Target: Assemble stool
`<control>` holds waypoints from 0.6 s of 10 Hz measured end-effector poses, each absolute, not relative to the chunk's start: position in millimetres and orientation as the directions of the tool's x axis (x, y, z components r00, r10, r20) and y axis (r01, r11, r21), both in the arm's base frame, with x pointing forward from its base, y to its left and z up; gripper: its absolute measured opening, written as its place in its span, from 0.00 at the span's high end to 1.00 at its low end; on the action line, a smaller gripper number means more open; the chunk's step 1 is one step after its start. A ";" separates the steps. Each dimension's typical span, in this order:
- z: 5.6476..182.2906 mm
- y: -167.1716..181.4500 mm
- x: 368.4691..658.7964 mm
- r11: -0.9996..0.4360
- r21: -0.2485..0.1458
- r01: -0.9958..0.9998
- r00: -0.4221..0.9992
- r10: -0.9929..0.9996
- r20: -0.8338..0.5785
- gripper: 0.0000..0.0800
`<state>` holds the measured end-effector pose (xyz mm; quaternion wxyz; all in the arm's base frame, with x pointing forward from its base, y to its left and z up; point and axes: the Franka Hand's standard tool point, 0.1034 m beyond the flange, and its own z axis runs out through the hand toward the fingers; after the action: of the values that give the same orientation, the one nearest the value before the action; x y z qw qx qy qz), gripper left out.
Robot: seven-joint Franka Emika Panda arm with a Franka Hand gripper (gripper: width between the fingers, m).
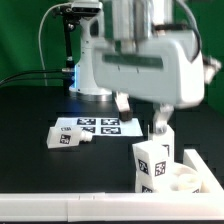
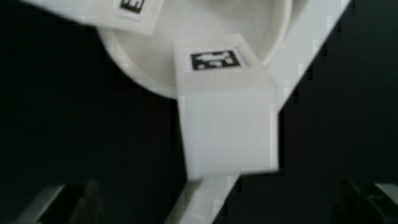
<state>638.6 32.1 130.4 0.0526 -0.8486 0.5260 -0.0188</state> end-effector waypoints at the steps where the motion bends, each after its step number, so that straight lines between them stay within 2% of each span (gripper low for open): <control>1: 126.8 32.7 639.6 -0.443 -0.115 -0.889 0.447 -0.894 -0.014 0.19; 3: 123.2 33.6 638.9 -0.445 -0.110 -0.889 0.449 -0.893 -0.015 0.19; 4: 122.1 31.0 638.4 -0.434 -0.125 -0.892 0.440 -0.898 -0.018 0.19; 6: 115.1 2.7 613.4 -0.410 -0.159 -0.898 0.426 -0.902 -0.075 0.19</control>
Offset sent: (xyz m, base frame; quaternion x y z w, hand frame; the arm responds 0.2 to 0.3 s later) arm 0.0000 0.0000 0.0000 0.0000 0.0000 0.0000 1.0000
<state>613.4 2.7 115.1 0.0877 -0.8397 0.5358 -0.0113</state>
